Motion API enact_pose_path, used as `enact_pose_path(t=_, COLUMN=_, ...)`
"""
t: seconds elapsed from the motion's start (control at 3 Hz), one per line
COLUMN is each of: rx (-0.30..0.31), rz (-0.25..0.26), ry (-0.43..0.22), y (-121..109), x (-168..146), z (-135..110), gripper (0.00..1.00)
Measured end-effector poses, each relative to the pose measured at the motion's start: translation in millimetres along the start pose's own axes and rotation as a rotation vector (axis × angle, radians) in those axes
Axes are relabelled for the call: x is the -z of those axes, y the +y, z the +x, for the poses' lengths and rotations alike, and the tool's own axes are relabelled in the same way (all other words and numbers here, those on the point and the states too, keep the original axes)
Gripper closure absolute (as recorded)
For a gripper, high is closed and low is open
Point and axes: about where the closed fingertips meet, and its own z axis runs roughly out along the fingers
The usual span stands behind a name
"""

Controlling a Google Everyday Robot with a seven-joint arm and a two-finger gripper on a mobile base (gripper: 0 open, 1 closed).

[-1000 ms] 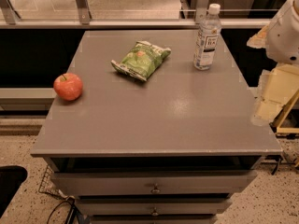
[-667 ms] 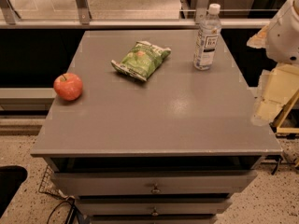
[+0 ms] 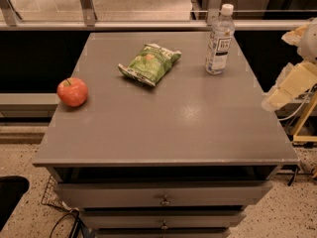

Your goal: Move blue plastic bottle near apple

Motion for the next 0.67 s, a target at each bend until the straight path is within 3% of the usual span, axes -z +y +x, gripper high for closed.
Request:
enact_pose_path(t=0.33, rx=-0.134, rz=0.051, ry=-0.198, y=-42, x=-35, z=18, gripper=0.0)
enact_pose_path(t=0.67, rx=-0.214, rz=0.122, ry=-0.428, y=-87, x=-64, z=15, gripper=0.0)
